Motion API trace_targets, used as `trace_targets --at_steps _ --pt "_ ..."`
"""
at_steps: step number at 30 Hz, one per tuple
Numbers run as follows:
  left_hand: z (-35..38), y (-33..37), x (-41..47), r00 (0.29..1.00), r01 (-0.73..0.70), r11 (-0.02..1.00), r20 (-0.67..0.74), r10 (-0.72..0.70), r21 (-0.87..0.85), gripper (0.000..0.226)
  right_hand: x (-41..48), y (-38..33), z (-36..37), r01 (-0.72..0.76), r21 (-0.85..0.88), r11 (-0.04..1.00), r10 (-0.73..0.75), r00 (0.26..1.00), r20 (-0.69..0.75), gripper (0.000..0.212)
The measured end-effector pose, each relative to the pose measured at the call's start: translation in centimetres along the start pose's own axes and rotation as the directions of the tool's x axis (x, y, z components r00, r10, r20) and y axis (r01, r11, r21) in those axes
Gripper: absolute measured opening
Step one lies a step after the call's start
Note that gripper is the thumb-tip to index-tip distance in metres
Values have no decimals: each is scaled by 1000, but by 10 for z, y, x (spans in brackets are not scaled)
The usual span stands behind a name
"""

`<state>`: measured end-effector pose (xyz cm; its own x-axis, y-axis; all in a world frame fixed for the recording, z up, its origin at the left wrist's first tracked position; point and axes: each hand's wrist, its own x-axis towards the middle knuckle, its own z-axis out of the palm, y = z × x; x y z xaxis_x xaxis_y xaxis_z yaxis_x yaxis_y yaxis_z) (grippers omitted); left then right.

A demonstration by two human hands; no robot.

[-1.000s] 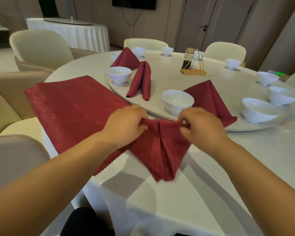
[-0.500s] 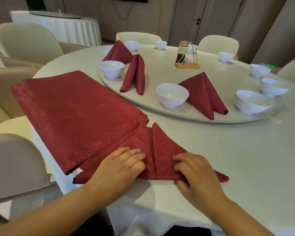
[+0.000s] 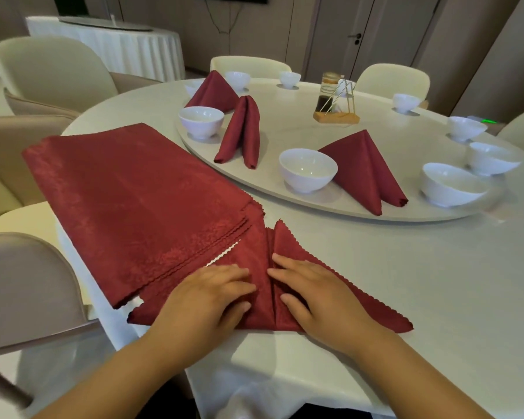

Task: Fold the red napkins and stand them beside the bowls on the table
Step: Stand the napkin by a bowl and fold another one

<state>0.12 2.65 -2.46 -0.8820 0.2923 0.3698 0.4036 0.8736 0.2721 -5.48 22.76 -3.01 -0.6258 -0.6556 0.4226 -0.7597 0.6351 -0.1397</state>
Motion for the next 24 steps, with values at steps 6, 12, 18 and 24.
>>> trace_targets --at_steps 6,12,18,24 --pt "-24 -23 -20 972 232 973 -31 -231 19 49 -3 2 10 69 -63 996 -71 997 -34 38" --pt "-56 -38 -19 820 513 858 284 -497 19 17 -5 -1 14 36 -44 998 -40 996 -75 37" --pt "-73 -45 -14 626 682 731 535 -566 -25 39 -5 -1 13 59 -30 998 -60 996 -59 37" --pt "-77 -39 -18 608 792 414 522 -598 -449 31 -3 -3 13 47 -53 997 -47 999 -4 38"
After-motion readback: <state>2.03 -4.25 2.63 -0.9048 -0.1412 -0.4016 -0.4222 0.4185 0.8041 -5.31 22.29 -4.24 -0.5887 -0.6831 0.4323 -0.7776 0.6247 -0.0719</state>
